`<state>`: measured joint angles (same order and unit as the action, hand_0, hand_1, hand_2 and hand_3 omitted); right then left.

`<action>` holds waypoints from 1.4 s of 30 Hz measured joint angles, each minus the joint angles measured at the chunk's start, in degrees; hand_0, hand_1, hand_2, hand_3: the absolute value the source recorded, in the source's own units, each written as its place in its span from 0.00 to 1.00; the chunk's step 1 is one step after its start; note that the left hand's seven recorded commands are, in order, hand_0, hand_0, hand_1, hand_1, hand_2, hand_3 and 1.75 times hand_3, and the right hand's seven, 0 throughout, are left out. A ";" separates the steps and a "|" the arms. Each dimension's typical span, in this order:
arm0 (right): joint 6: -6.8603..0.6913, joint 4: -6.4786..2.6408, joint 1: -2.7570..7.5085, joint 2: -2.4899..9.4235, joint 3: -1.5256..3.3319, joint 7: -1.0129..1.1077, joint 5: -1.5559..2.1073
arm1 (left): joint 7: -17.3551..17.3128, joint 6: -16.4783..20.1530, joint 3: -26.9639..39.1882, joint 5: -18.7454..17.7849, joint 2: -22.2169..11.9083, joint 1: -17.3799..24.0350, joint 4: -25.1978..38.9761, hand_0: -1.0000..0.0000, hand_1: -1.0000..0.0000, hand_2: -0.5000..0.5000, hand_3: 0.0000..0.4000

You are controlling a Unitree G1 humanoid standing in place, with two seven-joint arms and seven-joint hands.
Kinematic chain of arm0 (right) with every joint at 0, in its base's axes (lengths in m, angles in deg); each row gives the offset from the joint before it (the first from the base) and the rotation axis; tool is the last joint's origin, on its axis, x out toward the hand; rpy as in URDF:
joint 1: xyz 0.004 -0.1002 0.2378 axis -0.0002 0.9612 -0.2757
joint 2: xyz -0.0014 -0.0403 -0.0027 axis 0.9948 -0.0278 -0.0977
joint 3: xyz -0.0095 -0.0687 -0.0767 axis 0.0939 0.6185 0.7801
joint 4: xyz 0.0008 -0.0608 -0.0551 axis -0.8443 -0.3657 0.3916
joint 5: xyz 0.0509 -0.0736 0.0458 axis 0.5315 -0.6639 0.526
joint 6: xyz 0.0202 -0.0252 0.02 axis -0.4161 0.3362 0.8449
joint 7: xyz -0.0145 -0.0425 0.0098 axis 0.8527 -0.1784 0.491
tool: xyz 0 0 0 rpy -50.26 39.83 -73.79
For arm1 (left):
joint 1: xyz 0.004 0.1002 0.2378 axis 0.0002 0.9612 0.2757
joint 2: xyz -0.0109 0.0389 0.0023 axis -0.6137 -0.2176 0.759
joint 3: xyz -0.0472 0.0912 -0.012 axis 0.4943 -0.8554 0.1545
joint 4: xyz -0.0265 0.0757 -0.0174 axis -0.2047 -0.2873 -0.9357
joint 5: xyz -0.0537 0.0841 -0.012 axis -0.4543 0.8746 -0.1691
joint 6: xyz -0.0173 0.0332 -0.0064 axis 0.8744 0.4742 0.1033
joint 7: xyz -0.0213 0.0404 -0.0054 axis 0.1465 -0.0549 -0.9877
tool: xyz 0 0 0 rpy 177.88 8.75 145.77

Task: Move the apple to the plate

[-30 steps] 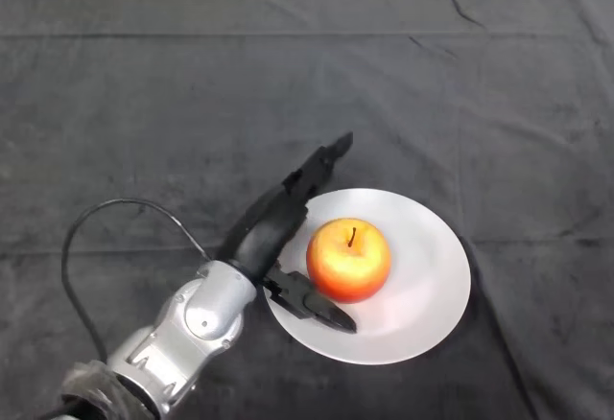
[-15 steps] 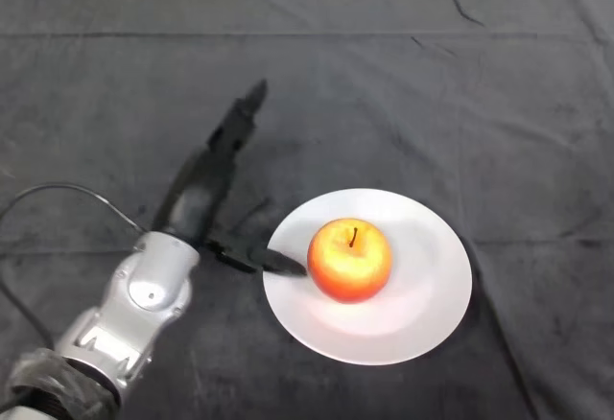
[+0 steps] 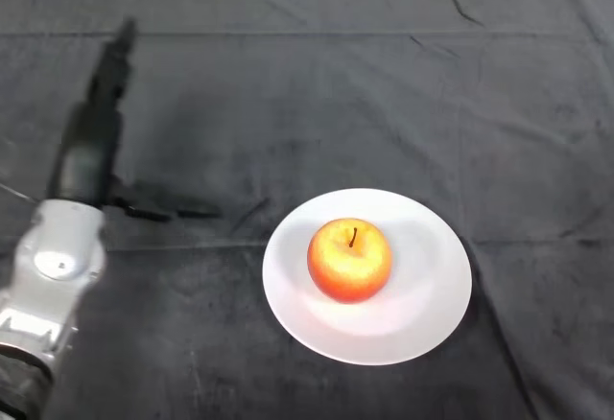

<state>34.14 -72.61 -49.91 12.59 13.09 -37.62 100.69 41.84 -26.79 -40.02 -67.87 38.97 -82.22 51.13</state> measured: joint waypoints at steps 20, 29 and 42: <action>0.00 0.00 0.00 0.00 -0.02 0.00 0.00 | 5.27 -4.02 16.88 -2.27 -8.82 1.88 -4.98 1.00 1.00 0.50 0.00; 0.00 0.00 0.00 0.00 0.00 0.00 0.00 | 9.01 -6.69 22.39 -2.26 -10.36 4.35 -11.24 1.00 1.00 0.50 0.00; 0.00 0.00 0.00 0.00 -0.01 0.00 0.00 | 14.32 -10.50 30.59 -4.43 -12.86 4.36 -20.77 1.00 1.00 0.50 0.00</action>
<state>34.14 -72.61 -49.91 12.59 13.09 -37.62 100.69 56.16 -37.29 -9.43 -72.30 26.11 -77.86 30.36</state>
